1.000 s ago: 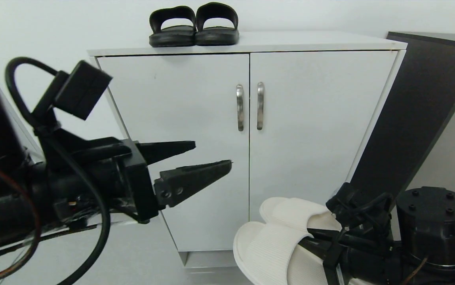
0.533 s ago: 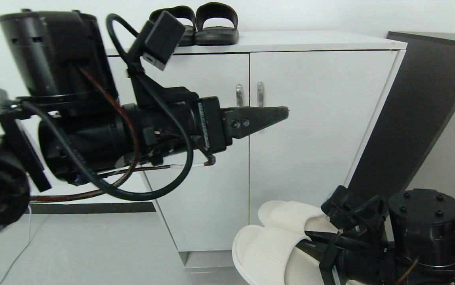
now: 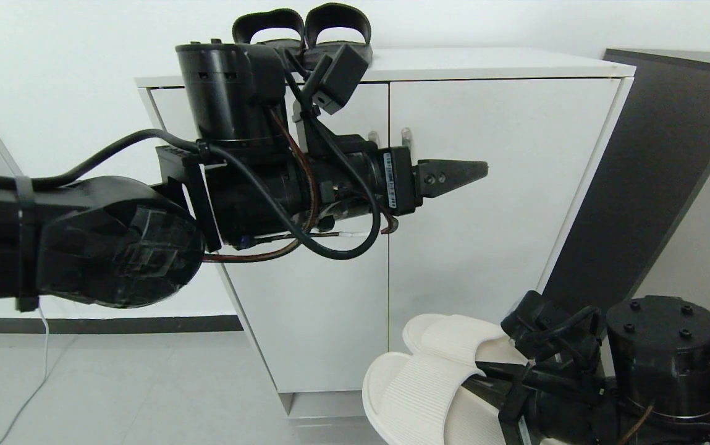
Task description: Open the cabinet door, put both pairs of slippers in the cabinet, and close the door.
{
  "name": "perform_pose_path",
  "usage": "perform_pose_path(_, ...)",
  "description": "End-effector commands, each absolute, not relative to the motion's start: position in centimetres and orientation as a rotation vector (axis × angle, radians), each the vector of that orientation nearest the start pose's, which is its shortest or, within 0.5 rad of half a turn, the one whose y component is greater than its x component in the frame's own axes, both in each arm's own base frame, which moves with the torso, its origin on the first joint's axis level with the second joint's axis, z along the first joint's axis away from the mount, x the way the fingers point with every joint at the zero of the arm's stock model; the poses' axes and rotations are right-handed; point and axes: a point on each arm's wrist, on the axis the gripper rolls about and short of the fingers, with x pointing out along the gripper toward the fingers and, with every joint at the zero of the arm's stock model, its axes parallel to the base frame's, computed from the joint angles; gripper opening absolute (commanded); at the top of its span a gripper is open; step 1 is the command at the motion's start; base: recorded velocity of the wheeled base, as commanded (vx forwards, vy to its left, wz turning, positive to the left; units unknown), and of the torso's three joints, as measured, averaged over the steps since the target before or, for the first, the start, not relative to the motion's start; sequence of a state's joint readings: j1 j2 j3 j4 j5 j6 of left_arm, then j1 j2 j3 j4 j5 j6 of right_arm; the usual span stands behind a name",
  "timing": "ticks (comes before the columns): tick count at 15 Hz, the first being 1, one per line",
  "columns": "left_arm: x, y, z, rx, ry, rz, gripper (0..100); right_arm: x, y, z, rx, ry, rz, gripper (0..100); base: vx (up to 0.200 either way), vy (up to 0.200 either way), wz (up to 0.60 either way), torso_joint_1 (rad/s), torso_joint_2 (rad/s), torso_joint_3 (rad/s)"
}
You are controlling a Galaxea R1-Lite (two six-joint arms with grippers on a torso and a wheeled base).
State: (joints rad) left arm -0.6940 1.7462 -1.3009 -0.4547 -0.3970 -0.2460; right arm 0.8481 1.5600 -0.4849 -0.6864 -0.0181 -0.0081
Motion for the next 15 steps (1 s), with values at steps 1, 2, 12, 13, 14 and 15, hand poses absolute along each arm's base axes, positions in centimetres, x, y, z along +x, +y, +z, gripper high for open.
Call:
perform_pose_path(1,26.4,-22.6,28.6,-0.222,0.131,-1.061,100,16.0,18.0,14.4,-0.176,0.357,0.821,0,0.000,0.000,0.00,0.000,0.00,0.000)
perform_pose_path(2,26.5,-22.5,28.6,-0.223,0.128,-1.038,100,15.9,18.0,14.3,-0.176,0.359,0.821,0,0.000,0.000,0.00,0.000,0.00,0.000)
perform_pose_path(12,29.8,-22.6,28.3,-0.229,0.093,-0.858,100,15.9,18.0,14.3,-0.179,0.357,0.822,0,0.000,0.000,0.00,0.000,0.00,0.000)
perform_pose_path(13,30.2,-22.8,28.1,-0.229,0.096,-0.854,100,15.9,18.0,14.3,-0.179,0.357,0.822,0,0.000,0.000,0.00,0.000,0.00,0.000)
perform_pose_path(14,30.5,-23.0,27.9,-0.228,0.099,-0.854,100,15.9,18.0,14.3,-0.179,0.357,0.822,0,0.000,0.000,0.00,0.000,0.00,0.000)
perform_pose_path(15,30.8,-23.3,27.6,-0.227,0.107,-0.853,100,15.9,18.0,14.3,-0.179,0.357,0.822,0,0.000,0.000,0.00,0.000,0.00,0.000)
